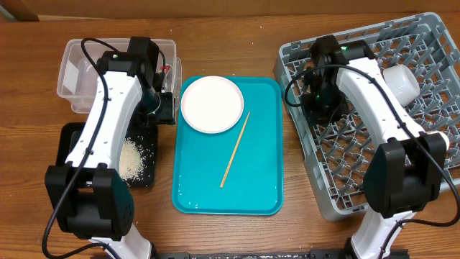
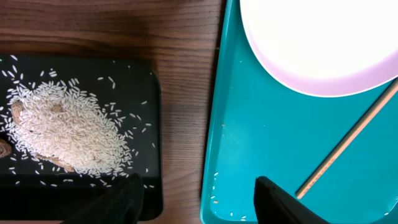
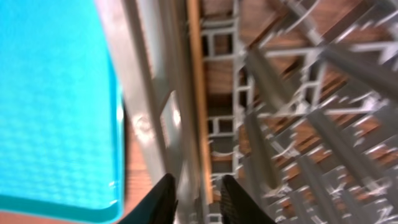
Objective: Sort waste into correct bins and load items into the dishwasher
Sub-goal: 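Lower the chopstick into the rack slots and open the right gripper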
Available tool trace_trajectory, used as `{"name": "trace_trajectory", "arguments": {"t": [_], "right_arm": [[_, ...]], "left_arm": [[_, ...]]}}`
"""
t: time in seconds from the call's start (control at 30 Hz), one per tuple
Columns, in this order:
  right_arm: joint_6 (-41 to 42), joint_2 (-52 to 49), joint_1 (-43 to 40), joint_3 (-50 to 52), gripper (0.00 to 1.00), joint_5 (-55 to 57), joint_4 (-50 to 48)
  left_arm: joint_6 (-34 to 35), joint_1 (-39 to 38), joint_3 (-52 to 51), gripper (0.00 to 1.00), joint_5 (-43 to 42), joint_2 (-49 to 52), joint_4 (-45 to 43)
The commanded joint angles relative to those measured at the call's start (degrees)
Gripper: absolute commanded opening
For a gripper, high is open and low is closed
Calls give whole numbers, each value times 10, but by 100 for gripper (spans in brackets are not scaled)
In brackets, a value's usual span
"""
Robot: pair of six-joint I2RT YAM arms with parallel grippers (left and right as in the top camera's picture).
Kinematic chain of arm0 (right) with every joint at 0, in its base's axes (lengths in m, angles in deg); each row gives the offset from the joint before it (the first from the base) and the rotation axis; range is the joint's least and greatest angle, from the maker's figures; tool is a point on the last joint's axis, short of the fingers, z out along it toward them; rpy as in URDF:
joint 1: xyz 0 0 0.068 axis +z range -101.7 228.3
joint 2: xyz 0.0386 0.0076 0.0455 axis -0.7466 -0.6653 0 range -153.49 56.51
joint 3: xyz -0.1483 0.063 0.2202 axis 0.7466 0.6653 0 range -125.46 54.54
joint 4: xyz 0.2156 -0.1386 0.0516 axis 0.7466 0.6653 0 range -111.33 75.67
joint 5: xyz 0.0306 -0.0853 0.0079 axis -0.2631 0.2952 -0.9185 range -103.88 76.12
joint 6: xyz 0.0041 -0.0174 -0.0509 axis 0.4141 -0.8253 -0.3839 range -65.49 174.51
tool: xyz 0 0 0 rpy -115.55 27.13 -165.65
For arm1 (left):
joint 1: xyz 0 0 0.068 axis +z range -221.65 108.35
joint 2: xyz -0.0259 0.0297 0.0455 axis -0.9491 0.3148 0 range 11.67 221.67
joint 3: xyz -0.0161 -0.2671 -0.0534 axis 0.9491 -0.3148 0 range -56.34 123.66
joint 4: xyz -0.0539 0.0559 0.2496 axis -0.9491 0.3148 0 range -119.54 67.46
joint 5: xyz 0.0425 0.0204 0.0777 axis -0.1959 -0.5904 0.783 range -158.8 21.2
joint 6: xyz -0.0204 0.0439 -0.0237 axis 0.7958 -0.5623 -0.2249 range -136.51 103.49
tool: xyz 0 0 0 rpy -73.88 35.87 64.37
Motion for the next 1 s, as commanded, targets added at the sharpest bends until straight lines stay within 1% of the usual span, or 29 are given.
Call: {"name": "trace_trajectory", "arguments": {"t": [0.0, 0.23, 0.43, 0.6, 0.77, 0.97], "right_arm": [[-1, 5, 2, 1, 24, -53, 10], [-1, 5, 2, 3, 24, -59, 16], [-1, 5, 2, 3, 24, -104, 3], [-1, 5, 2, 3, 25, -80, 3], [1, 5, 2, 11, 20, -80, 3], [2, 5, 2, 53, 20, -80, -15]], "left_arm": [[4, -5, -3, 59, -7, -17, -1], [4, -5, -3, 59, -7, -17, -1], [4, -5, -3, 59, -7, -17, -1], [4, -5, -3, 59, -7, -17, 0], [4, -5, -3, 59, -7, -17, -1], [4, -5, -3, 59, -7, -17, -1]]}}
